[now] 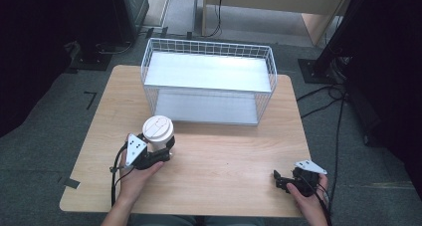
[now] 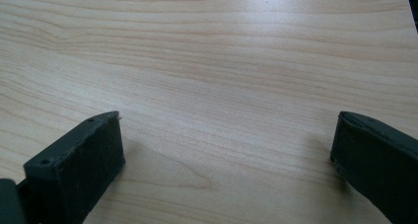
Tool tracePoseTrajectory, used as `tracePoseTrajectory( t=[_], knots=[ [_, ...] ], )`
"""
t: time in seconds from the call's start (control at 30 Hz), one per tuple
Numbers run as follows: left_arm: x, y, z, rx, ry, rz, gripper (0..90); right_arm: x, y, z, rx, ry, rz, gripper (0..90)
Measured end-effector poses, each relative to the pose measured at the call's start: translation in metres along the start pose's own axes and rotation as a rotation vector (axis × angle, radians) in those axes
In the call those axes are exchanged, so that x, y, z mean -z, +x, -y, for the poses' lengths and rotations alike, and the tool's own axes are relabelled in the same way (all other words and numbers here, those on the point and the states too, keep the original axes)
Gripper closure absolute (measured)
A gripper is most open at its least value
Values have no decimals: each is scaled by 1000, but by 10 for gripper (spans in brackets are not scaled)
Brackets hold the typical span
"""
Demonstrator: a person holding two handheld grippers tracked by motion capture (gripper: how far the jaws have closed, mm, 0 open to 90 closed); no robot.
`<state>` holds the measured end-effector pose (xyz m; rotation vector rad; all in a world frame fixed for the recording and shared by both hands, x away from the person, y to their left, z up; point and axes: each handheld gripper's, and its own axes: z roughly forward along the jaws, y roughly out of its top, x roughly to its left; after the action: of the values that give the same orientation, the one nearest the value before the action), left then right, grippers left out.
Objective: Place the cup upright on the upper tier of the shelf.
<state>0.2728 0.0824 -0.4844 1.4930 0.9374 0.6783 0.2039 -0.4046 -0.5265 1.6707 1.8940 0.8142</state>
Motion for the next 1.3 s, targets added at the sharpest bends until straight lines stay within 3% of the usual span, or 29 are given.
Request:
tracePoseTrajectory(
  t=[0.23,0.4,0.43,0.7,0.8,1.03,1.3],
  knots=[
    [0,-2,-3,-28,7,-18,150,0,0,0,0,0,0,0],
    [0,-4,-6,8,-28,-12,152,0,0,0,0,0,0,0],
    [0,-3,-9,29,-40,-2,152,0,0,0,0,0,0,0],
    [0,-4,-26,16,-70,-11,155,0,0,0,0,0,0,0],
    [-2,-5,-32,28,-72,-9,156,0,0,0,0,0,0,0],
    [-1,-9,-51,-11,-127,-16,157,0,0,0,0,0,0,0],
    [-2,-13,-74,-10,-180,-17,158,0,0,0,-2,1,1,0]
  ],
)
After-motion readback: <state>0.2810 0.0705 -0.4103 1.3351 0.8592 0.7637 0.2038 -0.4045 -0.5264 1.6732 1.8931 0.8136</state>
